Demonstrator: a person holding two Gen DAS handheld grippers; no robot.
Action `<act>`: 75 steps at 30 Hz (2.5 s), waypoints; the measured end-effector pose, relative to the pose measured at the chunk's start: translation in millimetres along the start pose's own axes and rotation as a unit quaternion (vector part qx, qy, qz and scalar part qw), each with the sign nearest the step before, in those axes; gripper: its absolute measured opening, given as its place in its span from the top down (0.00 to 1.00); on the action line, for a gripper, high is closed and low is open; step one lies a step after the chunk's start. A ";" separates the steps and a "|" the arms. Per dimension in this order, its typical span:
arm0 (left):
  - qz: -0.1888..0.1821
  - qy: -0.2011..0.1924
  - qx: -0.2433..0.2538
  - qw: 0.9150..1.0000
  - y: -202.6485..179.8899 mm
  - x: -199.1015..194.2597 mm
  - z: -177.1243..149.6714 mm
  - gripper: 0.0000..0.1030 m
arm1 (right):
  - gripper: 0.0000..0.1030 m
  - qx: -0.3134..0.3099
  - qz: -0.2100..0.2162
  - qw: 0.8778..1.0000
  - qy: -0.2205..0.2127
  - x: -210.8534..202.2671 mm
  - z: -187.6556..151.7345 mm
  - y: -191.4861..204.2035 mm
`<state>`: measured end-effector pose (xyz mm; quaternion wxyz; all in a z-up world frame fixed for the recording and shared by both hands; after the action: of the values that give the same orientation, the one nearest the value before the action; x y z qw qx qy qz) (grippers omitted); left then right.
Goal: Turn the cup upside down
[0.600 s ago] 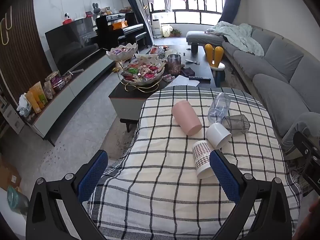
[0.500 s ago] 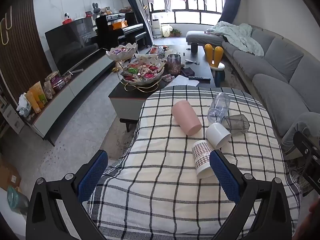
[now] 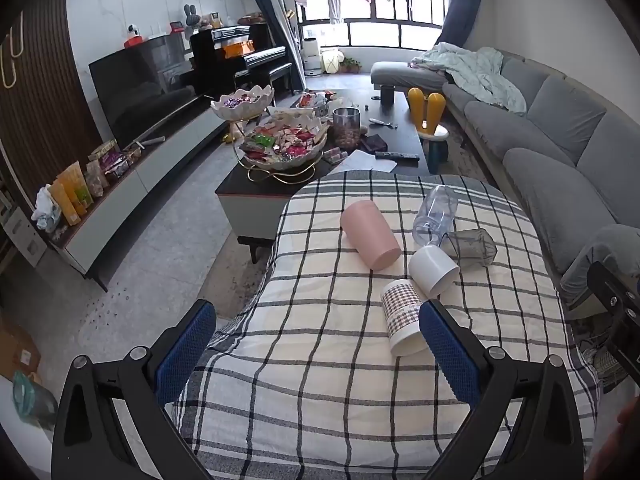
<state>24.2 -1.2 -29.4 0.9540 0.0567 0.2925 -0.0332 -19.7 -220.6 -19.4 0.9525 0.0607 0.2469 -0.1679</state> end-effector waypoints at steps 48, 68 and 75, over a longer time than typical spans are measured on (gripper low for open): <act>-0.003 0.007 -0.002 1.000 -1.9 -1.2 0.3 0.00 | 0.01 0.005 0.003 1.000 0.004 4.6 -2.5 -1.7; -0.004 0.009 -0.003 1.000 -1.1 0.7 0.3 0.00 | 0.01 0.006 0.003 1.000 0.006 5.3 -3.6 -1.4; -0.005 0.016 -0.004 1.000 -3.4 3.1 -3.5 0.00 | 0.01 0.008 0.002 1.000 0.008 4.8 -4.2 -3.1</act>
<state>24.5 -4.2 -34.3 0.9493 0.0517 0.3080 -0.0357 -18.7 -224.1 -25.6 0.9502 0.0699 0.2532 -0.1679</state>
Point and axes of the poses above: each gripper's, at about its wrist camera, not at the fingertips, and x roughly the way its jaws point, y to its left, z to its top, the point moved 4 cm from there along x, roughly the way its jaws point, and after that the axes turned 12 degrees about -y, right-handed, at the moved point
